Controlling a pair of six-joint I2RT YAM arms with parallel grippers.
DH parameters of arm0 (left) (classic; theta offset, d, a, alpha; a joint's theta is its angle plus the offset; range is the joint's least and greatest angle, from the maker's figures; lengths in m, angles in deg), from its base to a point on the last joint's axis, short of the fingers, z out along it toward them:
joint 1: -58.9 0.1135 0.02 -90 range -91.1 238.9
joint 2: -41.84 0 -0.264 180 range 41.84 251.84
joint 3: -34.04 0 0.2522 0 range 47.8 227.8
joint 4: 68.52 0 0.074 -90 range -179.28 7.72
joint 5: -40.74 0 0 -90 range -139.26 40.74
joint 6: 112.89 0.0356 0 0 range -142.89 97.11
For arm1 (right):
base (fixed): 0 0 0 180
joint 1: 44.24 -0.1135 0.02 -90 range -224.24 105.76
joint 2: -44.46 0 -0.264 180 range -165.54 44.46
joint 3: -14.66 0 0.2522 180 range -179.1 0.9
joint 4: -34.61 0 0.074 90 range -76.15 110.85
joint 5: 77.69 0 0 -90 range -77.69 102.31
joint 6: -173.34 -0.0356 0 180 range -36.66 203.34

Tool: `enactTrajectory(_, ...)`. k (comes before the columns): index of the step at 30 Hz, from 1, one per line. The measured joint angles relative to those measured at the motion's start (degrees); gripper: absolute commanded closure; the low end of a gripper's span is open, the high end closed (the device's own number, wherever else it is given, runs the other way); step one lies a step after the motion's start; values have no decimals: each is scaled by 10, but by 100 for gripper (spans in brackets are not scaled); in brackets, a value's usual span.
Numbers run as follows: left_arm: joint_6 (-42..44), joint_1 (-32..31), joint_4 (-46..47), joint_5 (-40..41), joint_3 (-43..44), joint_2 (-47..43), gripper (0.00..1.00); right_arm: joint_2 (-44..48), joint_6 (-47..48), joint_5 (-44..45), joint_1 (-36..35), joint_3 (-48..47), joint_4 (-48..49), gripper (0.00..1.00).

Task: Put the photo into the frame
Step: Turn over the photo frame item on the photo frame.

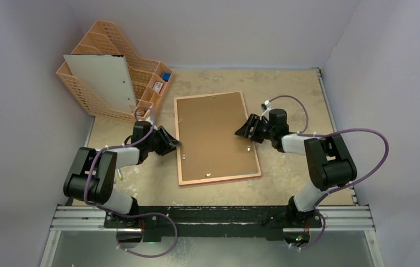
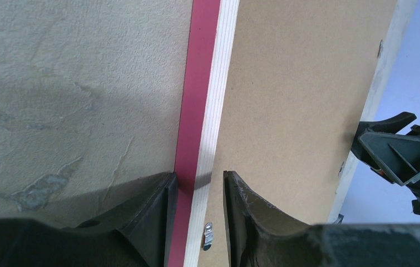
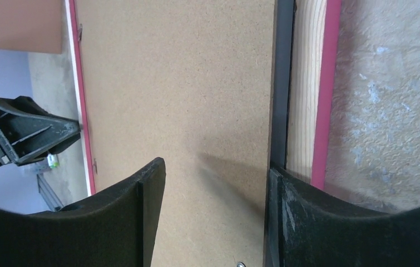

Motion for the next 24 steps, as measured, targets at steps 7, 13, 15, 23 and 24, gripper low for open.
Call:
enactTrajectory(7,0,0,-3,-2,2,0,61,2,28,45,-18,-49,-79,14)
enactTrajectory(13,2,-2,-19,-1,10,0,58,18,57,89,-24,-76,-148,11)
enactTrajectory(15,3,-3,-23,-1,13,0,57,28,65,102,-25,-78,-167,12)
enactTrajectory(23,17,-3,-41,-2,26,0,50,80,87,161,-23,-78,-235,16)
enactTrajectory(24,17,-3,-42,-2,26,0,49,86,88,165,-22,-79,-240,16)
